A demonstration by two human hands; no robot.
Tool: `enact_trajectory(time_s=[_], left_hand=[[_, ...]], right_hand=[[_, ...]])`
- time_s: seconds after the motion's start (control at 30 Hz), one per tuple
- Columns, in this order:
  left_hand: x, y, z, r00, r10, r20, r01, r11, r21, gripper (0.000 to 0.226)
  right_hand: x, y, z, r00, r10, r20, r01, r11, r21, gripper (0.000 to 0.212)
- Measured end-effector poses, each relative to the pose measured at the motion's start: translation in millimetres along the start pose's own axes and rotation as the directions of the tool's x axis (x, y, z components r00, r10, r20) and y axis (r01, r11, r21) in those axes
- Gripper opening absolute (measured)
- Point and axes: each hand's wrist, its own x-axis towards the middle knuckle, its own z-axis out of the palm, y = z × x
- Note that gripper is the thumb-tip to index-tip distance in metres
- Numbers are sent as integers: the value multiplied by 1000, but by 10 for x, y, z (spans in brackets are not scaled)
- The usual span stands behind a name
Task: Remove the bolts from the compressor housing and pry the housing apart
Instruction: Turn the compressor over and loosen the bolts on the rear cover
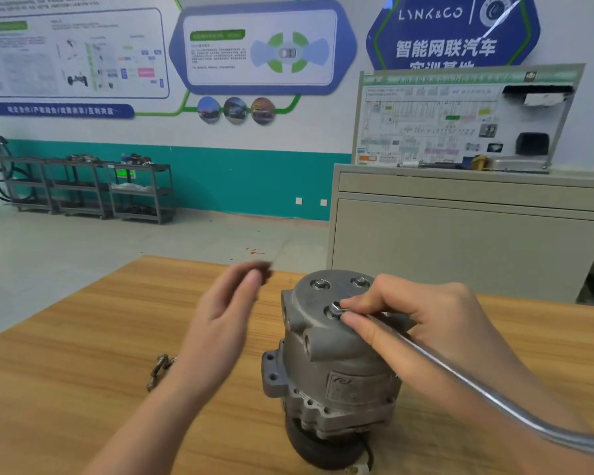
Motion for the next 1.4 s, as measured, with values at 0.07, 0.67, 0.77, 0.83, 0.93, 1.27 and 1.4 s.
enact_trajectory(time_s=[0.07, 0.67, 0.77, 0.83, 0.93, 1.27, 1.4], left_hand=[[4, 178, 271, 997, 36, 74, -25, 989, -143, 35], [-387, 188, 714, 971, 188, -147, -170, 978, 123, 39], [-447, 192, 753, 976, 136, -168, -120, 987, 102, 53], [-490, 192, 776, 979, 90, -185, -72, 992, 99, 68], [-527, 224, 808, 973, 103, -205, -79, 989, 123, 69], [-473, 313, 1010, 963, 141, -231, -84, 967, 242, 63], [-517, 189, 854, 962, 100, -255, -61, 986, 156, 64]], right_hand=[[-20, -91, 34, 999, -44, 7, 44, 995, -85, 14], [-329, -172, 52, 619, 769, -161, -44, 239, 970, 52], [-299, -139, -8, 482, 865, -141, 77, 118, 990, 40], [-222, -87, -20, 443, 883, -156, 60, 144, 988, 38], [-111, 43, -58, 454, 887, -90, 42, 79, 996, 38], [247, 522, -174, 459, 840, 290, -62, -295, 953, 29], [425, 608, -40, 466, 725, 507, -305, -406, 861, 27]])
